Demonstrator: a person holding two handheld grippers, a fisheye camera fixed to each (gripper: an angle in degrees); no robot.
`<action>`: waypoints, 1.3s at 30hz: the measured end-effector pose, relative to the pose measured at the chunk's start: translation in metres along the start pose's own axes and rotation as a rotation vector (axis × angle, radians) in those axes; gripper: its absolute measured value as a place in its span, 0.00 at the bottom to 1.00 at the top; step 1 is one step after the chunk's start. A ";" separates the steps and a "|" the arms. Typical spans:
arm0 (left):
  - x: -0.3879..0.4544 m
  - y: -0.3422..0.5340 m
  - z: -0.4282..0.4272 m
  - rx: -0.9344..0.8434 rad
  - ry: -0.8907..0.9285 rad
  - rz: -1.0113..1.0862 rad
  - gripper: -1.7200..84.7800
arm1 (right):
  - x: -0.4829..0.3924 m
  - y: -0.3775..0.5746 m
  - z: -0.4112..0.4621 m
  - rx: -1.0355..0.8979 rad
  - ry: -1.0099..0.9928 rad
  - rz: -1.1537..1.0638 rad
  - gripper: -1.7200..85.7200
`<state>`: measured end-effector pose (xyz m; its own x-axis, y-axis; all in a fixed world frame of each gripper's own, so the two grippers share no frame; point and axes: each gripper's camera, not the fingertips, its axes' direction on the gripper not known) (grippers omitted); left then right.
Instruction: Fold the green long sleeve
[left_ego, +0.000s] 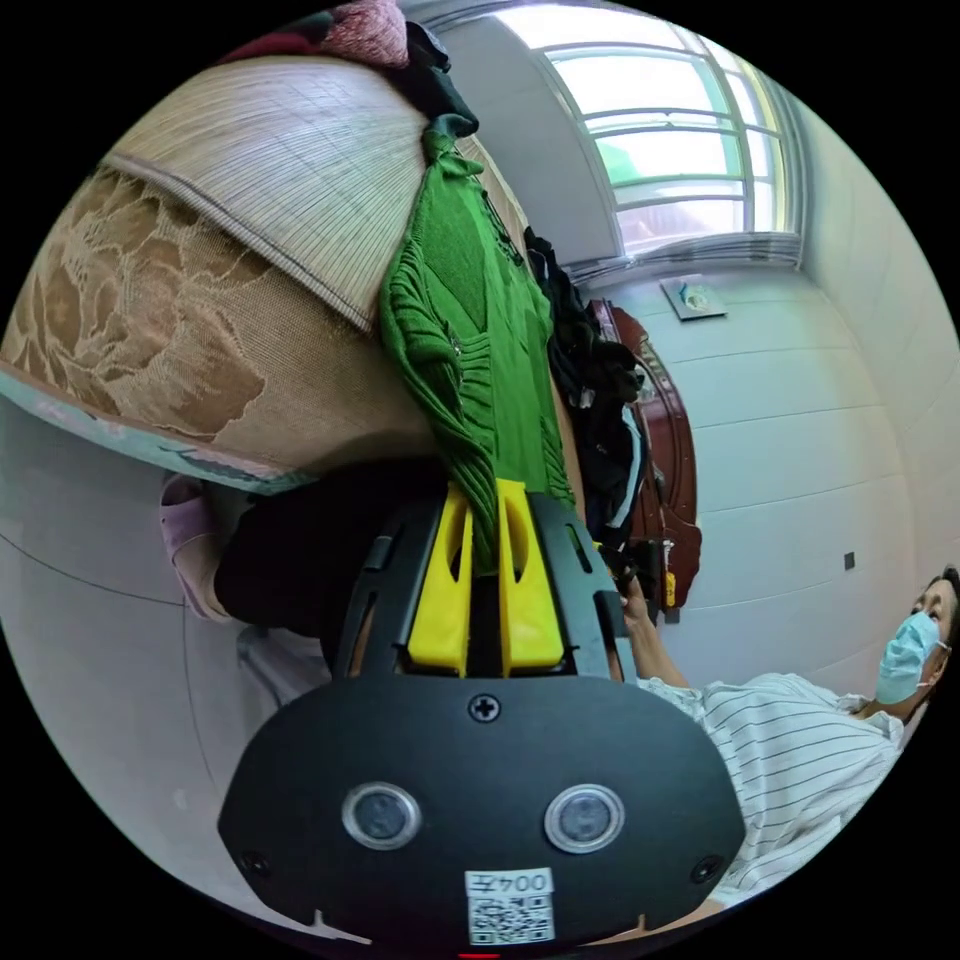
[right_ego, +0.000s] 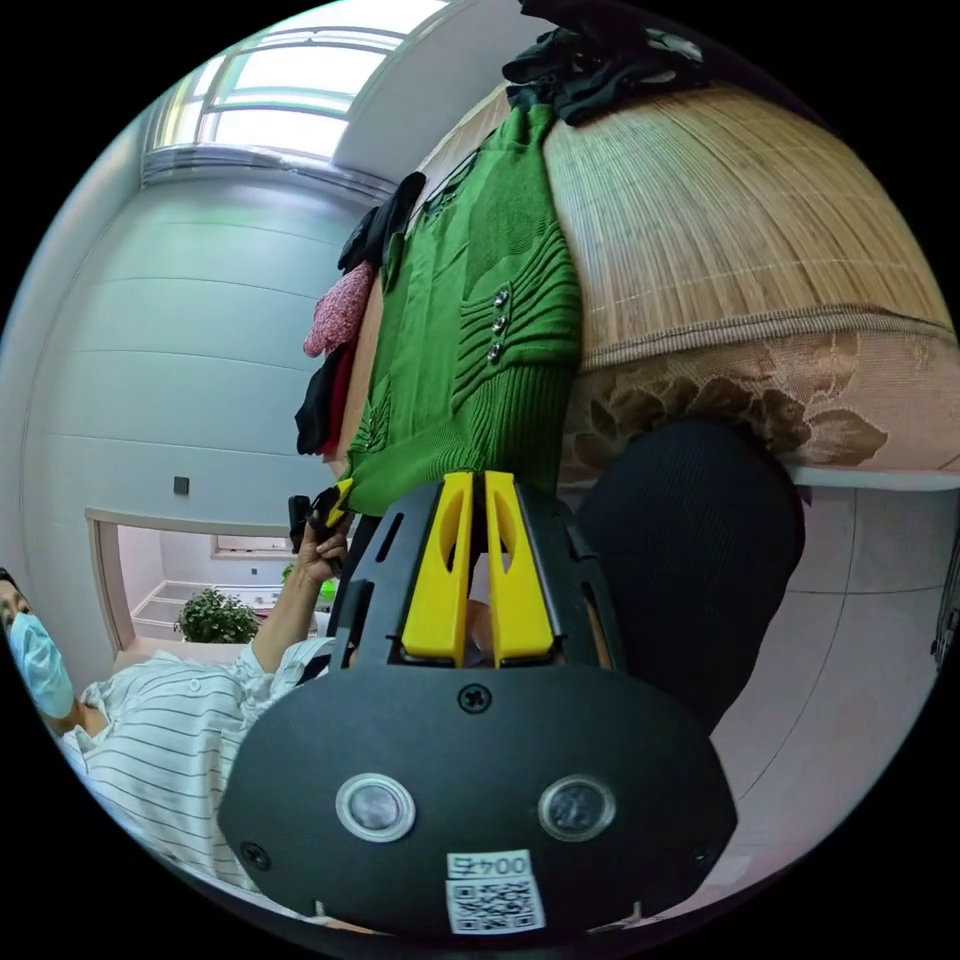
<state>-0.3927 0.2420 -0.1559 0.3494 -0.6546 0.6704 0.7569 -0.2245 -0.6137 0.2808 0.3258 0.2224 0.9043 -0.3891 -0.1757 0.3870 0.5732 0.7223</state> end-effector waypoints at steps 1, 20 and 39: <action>-0.005 0.007 -0.004 0.012 0.031 -0.005 0.08 | -0.011 0.003 0.001 0.001 0.002 -0.014 0.07; 0.110 0.016 0.071 0.125 -0.809 0.485 0.03 | -0.233 -0.007 0.133 0.217 0.949 -0.545 0.02; 0.131 0.001 0.027 0.019 -0.791 0.443 0.04 | -0.143 -0.008 0.032 0.197 0.335 -0.192 0.03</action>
<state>-0.3316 0.1759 -0.0571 0.8829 0.0110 0.4694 0.4692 -0.0533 -0.8815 0.1431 0.3539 0.2635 0.8402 -0.2012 -0.5036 0.5418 0.3516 0.7634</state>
